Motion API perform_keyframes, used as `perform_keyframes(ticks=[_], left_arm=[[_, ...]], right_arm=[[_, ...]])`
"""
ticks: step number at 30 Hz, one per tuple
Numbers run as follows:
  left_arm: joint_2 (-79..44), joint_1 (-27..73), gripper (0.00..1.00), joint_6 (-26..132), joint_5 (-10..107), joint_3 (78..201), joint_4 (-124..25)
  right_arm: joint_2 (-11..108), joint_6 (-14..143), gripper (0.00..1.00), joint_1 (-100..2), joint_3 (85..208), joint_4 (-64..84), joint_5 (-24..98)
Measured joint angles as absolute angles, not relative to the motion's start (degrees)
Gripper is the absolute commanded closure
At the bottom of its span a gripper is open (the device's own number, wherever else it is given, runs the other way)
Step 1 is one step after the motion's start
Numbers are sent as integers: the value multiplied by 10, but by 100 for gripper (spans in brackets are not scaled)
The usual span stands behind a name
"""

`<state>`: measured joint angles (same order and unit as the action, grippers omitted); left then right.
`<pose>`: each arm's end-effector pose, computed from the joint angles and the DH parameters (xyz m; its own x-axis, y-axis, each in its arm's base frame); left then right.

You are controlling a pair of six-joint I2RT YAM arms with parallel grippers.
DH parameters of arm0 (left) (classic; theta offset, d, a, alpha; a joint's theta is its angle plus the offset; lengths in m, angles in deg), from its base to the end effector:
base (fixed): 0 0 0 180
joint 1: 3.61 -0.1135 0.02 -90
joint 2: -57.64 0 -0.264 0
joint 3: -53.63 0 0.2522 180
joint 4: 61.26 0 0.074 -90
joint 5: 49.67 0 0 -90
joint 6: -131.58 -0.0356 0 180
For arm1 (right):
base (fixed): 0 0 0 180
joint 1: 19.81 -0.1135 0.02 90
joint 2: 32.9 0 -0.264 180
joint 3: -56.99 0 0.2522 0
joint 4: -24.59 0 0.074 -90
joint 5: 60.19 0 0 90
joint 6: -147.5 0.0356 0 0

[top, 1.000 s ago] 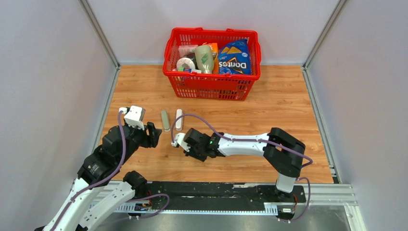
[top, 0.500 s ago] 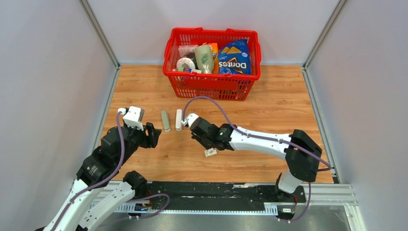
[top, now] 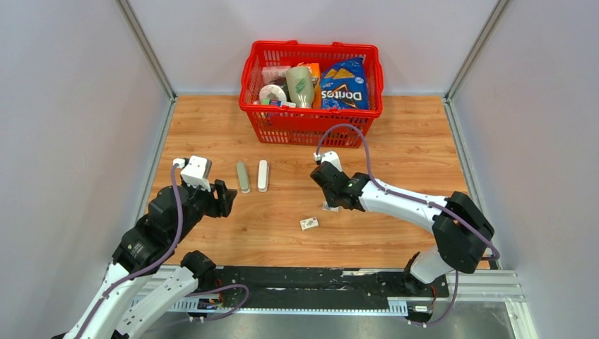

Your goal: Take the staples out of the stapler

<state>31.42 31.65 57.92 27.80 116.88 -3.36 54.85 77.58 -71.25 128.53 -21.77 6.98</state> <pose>0.0748 -0.0434 0.3433 -0.3911 -0.0598 -0.9184 0.3001 0.9351 -0.1887 0.1984 0.2268 0.2121 -0.7288 -0.4066 -0.5509 -0.3823 0.9091 -0.1653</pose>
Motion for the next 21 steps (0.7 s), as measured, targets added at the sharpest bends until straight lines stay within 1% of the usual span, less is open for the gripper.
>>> perform_keyframes(ticks=[21], left_arm=[[317, 317, 31, 579, 283, 1168, -34]], right_arm=[[534, 890, 87, -710, 1250, -213, 79]])
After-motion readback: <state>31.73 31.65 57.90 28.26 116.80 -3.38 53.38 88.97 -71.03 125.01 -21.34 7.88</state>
